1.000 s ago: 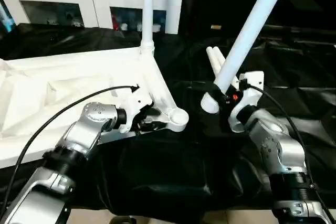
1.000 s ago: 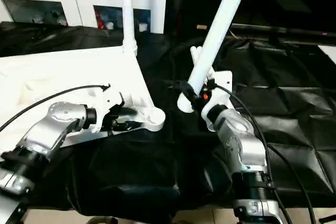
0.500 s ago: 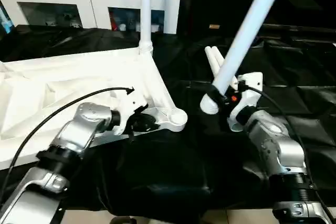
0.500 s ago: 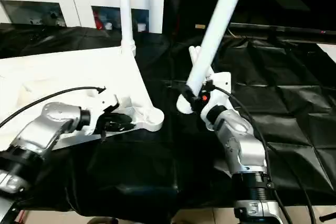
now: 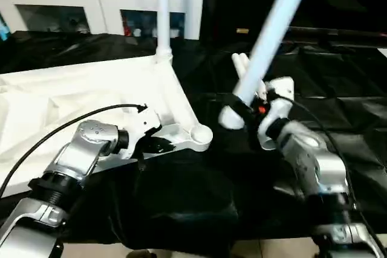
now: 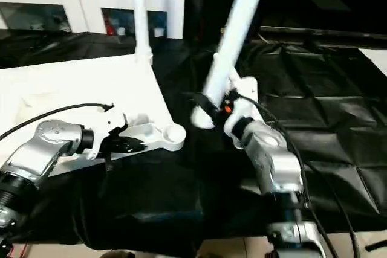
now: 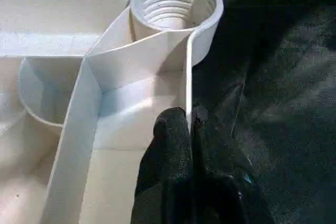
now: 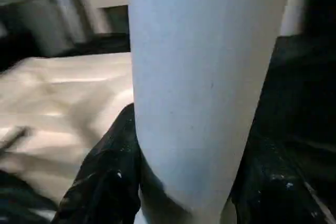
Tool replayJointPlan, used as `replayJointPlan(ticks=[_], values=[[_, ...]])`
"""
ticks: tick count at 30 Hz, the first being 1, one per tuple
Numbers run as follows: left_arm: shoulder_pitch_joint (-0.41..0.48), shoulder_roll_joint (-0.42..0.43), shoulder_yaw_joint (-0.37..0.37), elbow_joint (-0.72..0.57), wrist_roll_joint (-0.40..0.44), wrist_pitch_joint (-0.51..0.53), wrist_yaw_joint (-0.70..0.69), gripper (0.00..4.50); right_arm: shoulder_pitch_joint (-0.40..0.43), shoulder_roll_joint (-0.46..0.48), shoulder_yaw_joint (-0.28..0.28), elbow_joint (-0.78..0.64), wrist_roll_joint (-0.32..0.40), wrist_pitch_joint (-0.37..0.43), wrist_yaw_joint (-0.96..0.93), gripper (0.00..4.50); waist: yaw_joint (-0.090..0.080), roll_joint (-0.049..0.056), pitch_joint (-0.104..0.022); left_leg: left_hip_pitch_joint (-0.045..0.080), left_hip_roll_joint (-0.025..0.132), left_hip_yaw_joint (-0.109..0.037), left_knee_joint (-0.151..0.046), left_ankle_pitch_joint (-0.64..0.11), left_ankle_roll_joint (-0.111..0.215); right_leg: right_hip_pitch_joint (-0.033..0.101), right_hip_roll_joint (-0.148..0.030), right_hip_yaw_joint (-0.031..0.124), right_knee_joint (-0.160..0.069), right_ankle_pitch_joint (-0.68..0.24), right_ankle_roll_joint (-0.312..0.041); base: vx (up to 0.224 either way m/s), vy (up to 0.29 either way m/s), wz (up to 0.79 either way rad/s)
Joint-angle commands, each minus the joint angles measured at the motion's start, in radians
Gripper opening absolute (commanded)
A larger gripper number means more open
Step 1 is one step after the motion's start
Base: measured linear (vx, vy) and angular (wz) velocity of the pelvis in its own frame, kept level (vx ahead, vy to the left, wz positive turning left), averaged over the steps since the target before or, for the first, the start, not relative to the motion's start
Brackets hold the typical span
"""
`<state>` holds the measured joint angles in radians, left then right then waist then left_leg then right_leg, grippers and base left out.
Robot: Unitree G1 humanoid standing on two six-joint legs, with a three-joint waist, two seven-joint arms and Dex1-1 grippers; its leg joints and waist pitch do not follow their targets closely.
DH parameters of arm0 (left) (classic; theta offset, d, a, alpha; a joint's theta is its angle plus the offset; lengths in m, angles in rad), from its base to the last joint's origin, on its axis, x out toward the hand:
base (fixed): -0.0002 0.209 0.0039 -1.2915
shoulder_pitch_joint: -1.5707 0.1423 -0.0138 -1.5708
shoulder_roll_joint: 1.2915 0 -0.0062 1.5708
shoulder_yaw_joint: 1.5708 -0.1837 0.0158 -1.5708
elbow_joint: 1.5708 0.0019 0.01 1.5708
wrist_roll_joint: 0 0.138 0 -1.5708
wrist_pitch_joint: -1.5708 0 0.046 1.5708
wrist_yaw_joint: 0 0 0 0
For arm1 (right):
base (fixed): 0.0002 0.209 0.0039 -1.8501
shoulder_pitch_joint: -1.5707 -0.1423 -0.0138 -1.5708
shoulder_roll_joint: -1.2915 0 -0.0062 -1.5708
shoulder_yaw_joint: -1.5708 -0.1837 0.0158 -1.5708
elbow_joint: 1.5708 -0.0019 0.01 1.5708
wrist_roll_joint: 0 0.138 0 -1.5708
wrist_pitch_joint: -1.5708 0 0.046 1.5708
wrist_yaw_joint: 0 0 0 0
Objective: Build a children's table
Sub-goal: Insert table leg to table base
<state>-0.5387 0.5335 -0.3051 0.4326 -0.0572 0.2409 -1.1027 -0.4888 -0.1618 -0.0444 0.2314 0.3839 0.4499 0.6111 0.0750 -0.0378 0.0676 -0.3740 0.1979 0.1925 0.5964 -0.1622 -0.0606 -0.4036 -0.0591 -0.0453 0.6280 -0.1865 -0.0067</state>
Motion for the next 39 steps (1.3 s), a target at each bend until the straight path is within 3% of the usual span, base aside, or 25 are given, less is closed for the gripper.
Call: replayJointPlan(ticks=[1, 4, 7, 10, 11, 17, 22, 23, 27, 33, 38, 39], values=[[0.012, -0.008, -0.025, -0.030, 0.006, 0.019, -0.012, 0.00, -0.033, -0.012, 0.016, 0.003, 0.035, 0.043, 0.057, 1.87, 0.004, 0.004, -0.072, 0.024, 0.035, -0.020, -0.076, -0.271, -0.037, 0.036, -0.080, 0.046, -0.081, -0.272, -0.184, 0.000, 0.000, 0.00], [0.003, -0.033, -0.032, -0.055, 0.003, 0.030, -0.005, 0.00, -0.057, -0.016, 0.036, 0.034, 0.032, 0.059, 0.097, 1.87, 0.011, 0.006, -0.073, 0.023, 0.035, -0.017, -0.074, -0.234, -0.034, 0.037, -0.081, 0.047, -0.078, -0.242, -0.188, 0.000, 0.000, 0.00], [-0.003, -0.069, -0.040, -0.075, -0.001, 0.033, 0.008, 0.00, -0.069, -0.024, 0.072, 0.085, 0.001, 0.064, 0.134, 1.87, 0.018, -0.003, -0.074, 0.023, 0.036, -0.013, -0.072, -0.209, -0.029, 0.037, -0.081, 0.046, -0.073, -0.202, -0.199, 0.000, 0.000, 0.00], [0.003, -0.089, -0.044, -0.088, -0.002, 0.029, 0.009, 0.00, -0.070, -0.031, 0.098, 0.134, -0.028, 0.051, 0.145, 1.87, 0.023, -0.005, -0.073, 0.022, 0.035, -0.013, -0.073, -0.216, -0.034, 0.038, -0.082, 0.045, -0.076, -0.221, -0.191, 0.000, 0.000, 0.00], [0.005, -0.091, -0.045, -0.094, -0.001, 0.032, 0.011, 0.00, -0.071, -0.032, 0.099, 0.142, -0.025, 0.059, 0.149, 1.87, 0.022, -0.013, -0.072, 0.023, 0.035, -0.012, -0.073, -0.224, -0.034, 0.037, -0.083, 0.046, -0.080, -0.245, -0.185, 0.000, 0.000, 0.00], [0.013, -0.090, -0.042, -0.110, 0.008, 0.041, 0.010, 0.00, -0.064, -0.044, 0.124, 0.164, -0.045, 0.053, 0.162, 1.87, 0.024, -0.010, -0.071, 0.021, 0.035, -0.015, -0.075, -0.230, -0.038, 0.036, -0.083, 0.046, -0.083, -0.289, -0.158, 0.000, 0.000, 0.00], [0.016, -0.081, -0.039, -0.109, 0.012, 0.040, 0.007, 0.00, -0.069, -0.045, 0.112, 0.207, -0.054, 0.024, 0.165, 1.87, 0.024, -0.010, -0.073, 0.022, 0.035, -0.014, -0.073, -0.221, -0.032, 0.036, -0.083, 0.046, -0.081, -0.266, -0.167, 0.000, 0.000, 0.00], [0.019, -0.080, -0.039, -0.113, 0.013, 0.040, 0.007, 0.00, -0.072, -0.041, 0.107, 0.229, -0.058, 0.009, 0.166, 1.87, 0.024, -0.005, -0.073, 0.022, 0.035, -0.015, -0.073, -0.228, -0.033, 0.035, -0.084, 0.046, -0.081, -0.271, -0.169, 0.000, 0.000, 0.00], [0.022, -0.079, -0.037, -0.115, 0.013, 0.041, 0.008, 0.00, -0.070, -0.037, 0.099, 0.254, -0.055, -0.006, 0.172, 1.87, 0.023, -0.009, -0.073, 0.022, 0.036, -0.015, -0.073, -0.233, -0.035, 0.036, -0.082, 0.046, -0.082, -0.271, -0.169, 0.000, 0.000, 0.00], [0.018, -0.089, -0.027, -0.103, 0.020, 0.036, 0.028, 0.00, -0.033, -0.030, 0.070, 0.327, -0.037, -0.052, 0.182, 1.87, 0.024, -0.005, -0.075, 0.023, 0.036, -0.015, -0.073, -0.241, -0.034, 0.036, -0.083, 0.045, -0.081, -0.248, -0.182, 0.000, 0.000, 0.00], [0.005, -0.101, -0.017, -0.085, 0.024, 0.028, 0.047, 0.00, 0.017, -0.022, 0.041, 0.363, -0.031, -0.116, 0.181, 1.87, 0.025, -0.007, -0.072, 0.026, 0.037, -0.016, -0.075, -0.277, -0.037, 0.034, -0.084, 0.045, -0.088, -0.304, -0.174, 0.000, 0.000, 0.00], [0.004, -0.102, -0.015, -0.082, 0.026, 0.026, 0.049, 0.00, 0.033, -0.017, 0.033, 0.359, -0.025, -0.127, 0.184, 1.87, 0.027, 0.001, -0.073, 0.028, 0.038, -0.017, -0.076, -0.279, -0.038, 0.033, -0.085, 0.046, -0.087, -0.300, -0.174, 0.000, 0.000, 0.00]])
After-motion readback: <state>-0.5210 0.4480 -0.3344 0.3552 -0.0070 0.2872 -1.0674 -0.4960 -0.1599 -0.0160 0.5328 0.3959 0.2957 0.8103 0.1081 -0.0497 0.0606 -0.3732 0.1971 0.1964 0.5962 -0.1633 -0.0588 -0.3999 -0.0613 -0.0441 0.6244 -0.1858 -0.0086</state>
